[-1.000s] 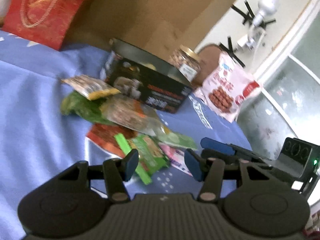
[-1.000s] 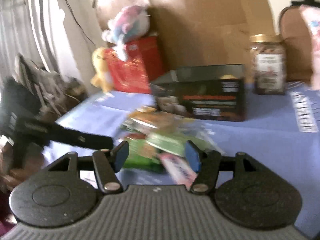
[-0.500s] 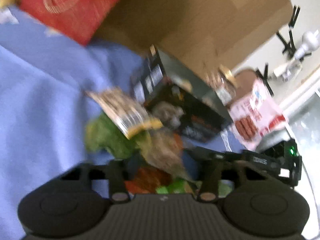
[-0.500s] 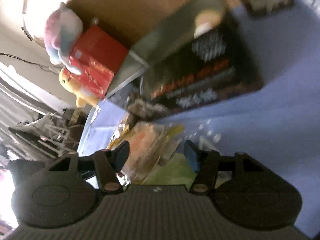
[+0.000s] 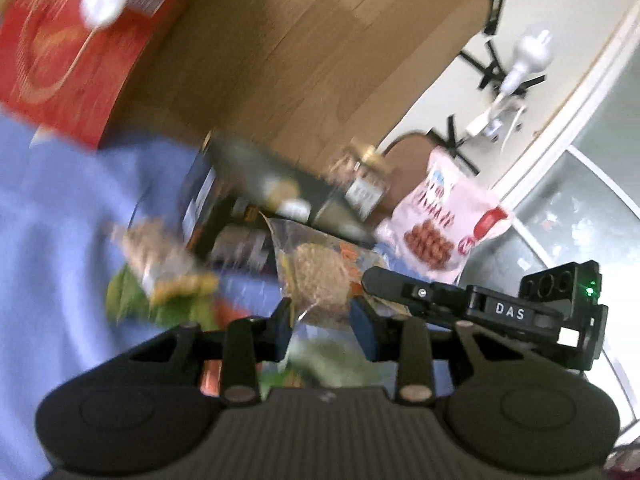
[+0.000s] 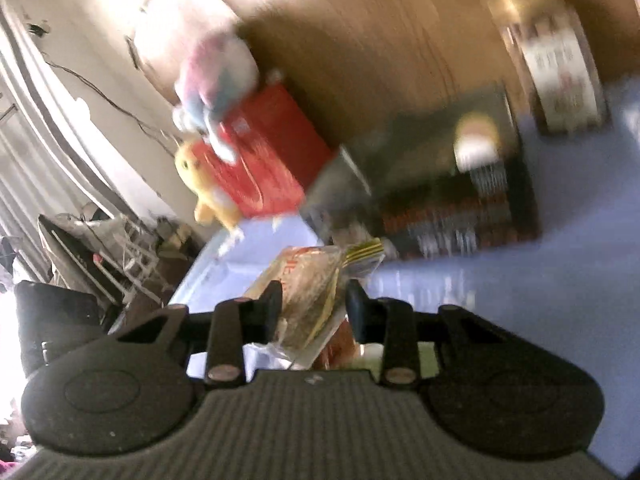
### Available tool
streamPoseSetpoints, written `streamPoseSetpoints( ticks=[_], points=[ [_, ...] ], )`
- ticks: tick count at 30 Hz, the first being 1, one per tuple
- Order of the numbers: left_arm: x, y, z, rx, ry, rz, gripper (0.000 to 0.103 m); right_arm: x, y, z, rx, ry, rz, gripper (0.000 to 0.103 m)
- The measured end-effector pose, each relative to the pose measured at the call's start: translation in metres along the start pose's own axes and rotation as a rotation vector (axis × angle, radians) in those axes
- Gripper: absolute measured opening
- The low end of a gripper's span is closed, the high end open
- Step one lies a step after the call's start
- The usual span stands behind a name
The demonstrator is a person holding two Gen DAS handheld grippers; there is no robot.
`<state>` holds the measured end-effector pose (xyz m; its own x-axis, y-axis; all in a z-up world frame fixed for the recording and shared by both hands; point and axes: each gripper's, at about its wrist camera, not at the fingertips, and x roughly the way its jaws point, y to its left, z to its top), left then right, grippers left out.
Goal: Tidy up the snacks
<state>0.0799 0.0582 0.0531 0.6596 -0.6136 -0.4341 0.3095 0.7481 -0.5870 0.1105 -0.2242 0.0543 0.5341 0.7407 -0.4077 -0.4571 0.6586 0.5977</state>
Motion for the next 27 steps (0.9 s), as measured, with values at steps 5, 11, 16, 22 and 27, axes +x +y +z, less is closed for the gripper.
streamPoseSetpoints(
  ticks=[5,11,16,22,27],
  points=[
    [0.025,0.0,0.05,0.047,-0.048,0.03,0.033,0.025,0.003,0.042,-0.066,-0.087,-0.065,0.037],
    [0.074,0.019,0.074,0.028,-0.014,0.121,0.034,0.069,-0.018,0.063,-0.091,-0.052,-0.164,0.037],
    [0.093,0.021,0.067,0.066,-0.007,0.211,0.037,0.089,-0.024,0.058,-0.166,-0.003,-0.254,0.048],
    [0.055,0.008,0.054,0.122,-0.093,0.201,0.043,0.062,-0.011,0.053,-0.21,-0.105,-0.301,0.058],
    [-0.016,0.033,0.028,0.064,-0.206,0.19,0.049,0.027,0.007,0.037,-0.202,-0.121,-0.158,0.059]
  ],
)
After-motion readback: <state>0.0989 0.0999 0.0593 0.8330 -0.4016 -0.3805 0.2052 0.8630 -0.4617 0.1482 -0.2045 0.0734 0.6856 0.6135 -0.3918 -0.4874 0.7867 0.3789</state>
